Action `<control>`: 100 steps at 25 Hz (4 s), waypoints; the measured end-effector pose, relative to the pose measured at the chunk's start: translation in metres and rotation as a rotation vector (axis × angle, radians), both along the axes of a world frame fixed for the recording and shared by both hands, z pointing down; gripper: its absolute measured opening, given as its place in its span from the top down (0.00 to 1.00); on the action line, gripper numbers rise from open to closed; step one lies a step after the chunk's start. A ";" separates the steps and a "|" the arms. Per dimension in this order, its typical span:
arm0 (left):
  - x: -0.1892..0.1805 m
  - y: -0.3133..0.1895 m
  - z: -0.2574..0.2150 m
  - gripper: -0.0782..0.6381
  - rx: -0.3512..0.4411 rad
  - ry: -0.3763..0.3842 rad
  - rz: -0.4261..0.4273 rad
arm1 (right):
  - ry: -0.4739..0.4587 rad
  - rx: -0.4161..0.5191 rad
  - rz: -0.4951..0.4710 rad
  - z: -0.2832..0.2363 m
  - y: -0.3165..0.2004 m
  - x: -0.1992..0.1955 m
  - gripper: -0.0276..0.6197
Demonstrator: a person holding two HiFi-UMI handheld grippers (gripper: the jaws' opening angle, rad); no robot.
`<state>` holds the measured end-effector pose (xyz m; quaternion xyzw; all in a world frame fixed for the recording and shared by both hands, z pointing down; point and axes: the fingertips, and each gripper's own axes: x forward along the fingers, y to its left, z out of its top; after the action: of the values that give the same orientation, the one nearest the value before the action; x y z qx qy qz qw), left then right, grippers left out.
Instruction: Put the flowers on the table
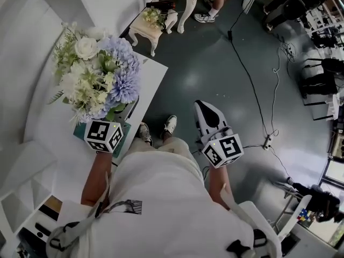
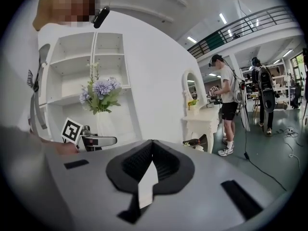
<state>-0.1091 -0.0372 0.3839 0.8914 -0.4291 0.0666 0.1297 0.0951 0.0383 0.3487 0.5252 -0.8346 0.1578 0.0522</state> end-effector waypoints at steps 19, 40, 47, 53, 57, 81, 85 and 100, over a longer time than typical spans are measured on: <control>0.067 -0.150 0.079 0.34 0.026 -0.045 -0.171 | 0.001 -0.005 -0.221 0.060 -0.183 0.061 0.94; 0.084 -0.180 0.171 0.34 -0.005 -0.070 -0.186 | 0.129 -0.137 -0.260 0.099 -0.157 0.071 0.94; 0.081 -0.182 0.173 0.34 0.008 -0.079 -0.175 | 0.149 -0.160 -0.250 0.098 -0.138 0.069 0.94; 0.081 -0.183 0.194 0.34 -0.014 -0.066 -0.181 | 0.164 -0.177 -0.239 0.102 -0.129 0.073 0.94; 0.081 -0.187 0.173 0.34 0.034 -0.079 -0.169 | 0.168 -0.180 -0.226 0.102 -0.121 0.072 0.94; 0.079 -0.193 0.172 0.34 0.079 -0.102 -0.172 | 0.154 -0.176 -0.154 0.097 -0.096 0.087 0.94; 0.079 -0.193 0.171 0.34 0.089 -0.095 -0.171 | 0.153 -0.170 -0.143 0.094 -0.092 0.086 0.94; 0.079 -0.195 0.170 0.34 0.123 -0.072 -0.106 | 0.150 -0.175 -0.096 0.095 -0.079 0.065 0.94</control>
<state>-0.0303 -0.2324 0.5540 0.8708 -0.4833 0.0651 0.0625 0.1602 -0.0402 0.4435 0.4885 -0.8355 0.1879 0.1675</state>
